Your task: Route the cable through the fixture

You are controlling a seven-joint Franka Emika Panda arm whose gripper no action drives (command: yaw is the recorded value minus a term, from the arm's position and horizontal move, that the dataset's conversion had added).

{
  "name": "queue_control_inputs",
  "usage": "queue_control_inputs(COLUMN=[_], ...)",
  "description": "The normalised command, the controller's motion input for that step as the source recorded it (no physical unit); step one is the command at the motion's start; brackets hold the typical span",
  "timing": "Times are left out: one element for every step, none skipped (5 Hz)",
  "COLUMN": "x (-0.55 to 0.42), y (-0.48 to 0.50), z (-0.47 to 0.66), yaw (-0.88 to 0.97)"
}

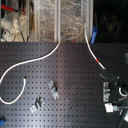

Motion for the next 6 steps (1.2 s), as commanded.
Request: queue_control_inputs(x=[0.006, 0.031, 0.009, 0.089, 0.038, 0.017], y=[0.050, -0.017, 0.304, 0.204, 0.174, 0.243], z=[0.01, 0.07, 0.16, 0.11, 0.11, 0.20], yaw=[-0.02, -0.01, -0.39, -0.73, -0.78, -0.67])
